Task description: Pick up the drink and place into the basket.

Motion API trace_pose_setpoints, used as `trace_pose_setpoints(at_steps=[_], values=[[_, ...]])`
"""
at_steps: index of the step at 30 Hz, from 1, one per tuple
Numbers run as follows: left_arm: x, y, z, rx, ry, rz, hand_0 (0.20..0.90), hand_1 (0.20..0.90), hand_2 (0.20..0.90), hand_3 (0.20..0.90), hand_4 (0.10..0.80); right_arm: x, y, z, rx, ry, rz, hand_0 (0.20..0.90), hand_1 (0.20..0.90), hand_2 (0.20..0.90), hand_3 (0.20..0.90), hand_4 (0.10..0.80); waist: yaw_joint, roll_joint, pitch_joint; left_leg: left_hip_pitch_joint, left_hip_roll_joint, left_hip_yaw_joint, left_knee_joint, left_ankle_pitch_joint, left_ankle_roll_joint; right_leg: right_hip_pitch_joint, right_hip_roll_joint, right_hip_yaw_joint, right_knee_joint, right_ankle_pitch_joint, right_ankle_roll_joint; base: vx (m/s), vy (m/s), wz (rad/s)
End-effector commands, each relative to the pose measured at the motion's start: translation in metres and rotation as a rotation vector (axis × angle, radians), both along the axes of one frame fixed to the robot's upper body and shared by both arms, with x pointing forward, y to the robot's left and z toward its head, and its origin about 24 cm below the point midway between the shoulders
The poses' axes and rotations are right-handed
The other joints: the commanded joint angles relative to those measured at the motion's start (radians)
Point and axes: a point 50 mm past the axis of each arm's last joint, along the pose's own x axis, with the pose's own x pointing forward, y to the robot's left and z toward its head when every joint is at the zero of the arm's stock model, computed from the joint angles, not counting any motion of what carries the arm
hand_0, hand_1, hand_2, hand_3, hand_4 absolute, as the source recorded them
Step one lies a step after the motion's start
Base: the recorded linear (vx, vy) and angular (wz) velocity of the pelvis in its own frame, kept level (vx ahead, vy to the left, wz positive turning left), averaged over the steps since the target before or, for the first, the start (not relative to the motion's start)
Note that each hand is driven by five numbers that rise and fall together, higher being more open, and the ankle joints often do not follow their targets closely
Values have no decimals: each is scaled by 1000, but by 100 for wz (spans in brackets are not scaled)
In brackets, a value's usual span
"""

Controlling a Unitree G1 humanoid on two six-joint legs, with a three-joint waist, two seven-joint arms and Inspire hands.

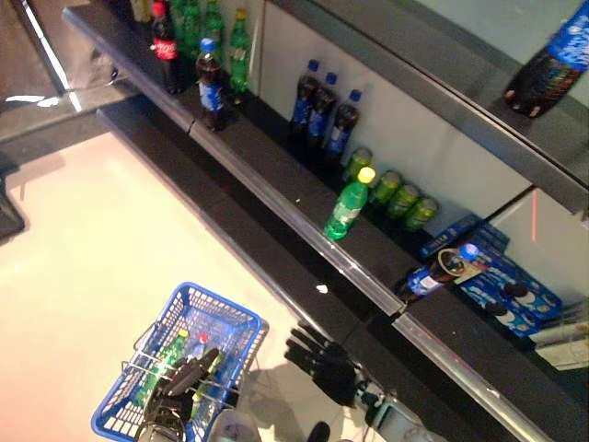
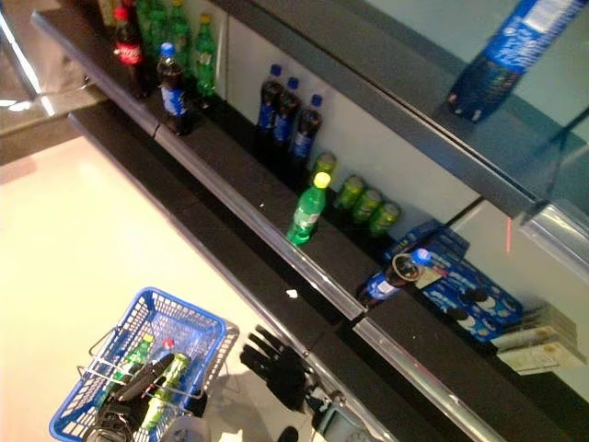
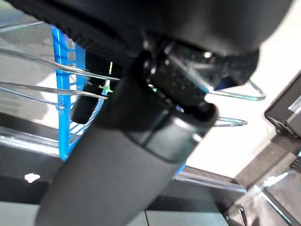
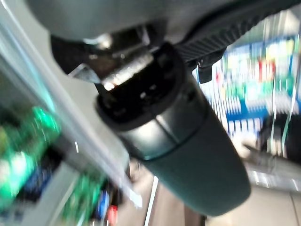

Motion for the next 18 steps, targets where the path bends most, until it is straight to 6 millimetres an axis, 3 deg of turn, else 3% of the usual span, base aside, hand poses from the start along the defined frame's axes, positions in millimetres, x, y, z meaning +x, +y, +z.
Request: trace_pose_setpoints(at_steps=[1, 4, 11, 18], values=[[13, -13, 0, 9, -94, 41, 300, 300, 300, 200, 100, -17, -37, -17, -229, 43, 42, 900, 900, 900, 900, 800, -15, 112, -107, 24, 30, 108, -3, -26, -2, -21, -11, 25, -1, 45, 46, -7, 10, -10], [7, -15, -10, 30, 16, 25, 300, 300, 300, 200, 100, -30, -52, -31, -379, 114, 34, 900, 900, 900, 900, 800, -28, 119, -115, 27, 33, 119, -3, -33, -6, -19, -14, 24, -4, 45, 45, -11, 6, -3], [-5, -18, -24, 30, 167, 19, 300, 300, 300, 200, 100, -45, -66, -41, -686, 118, 155, 900, 900, 900, 900, 800, -43, 132, -122, 23, 26, 119, -3, -43, -7, -20, -23, 24, -7, 40, 43, -23, 8, -4], [-8, -25, -28, 31, 188, -14, 300, 300, 300, 200, 100, -51, -71, -45, -800, 127, 196, 900, 900, 900, 900, 800, -50, 140, -122, 24, 16, 115, -3, -50, 0, -27, -24, 33, -2, 32, 36, -10, 8, -4]])
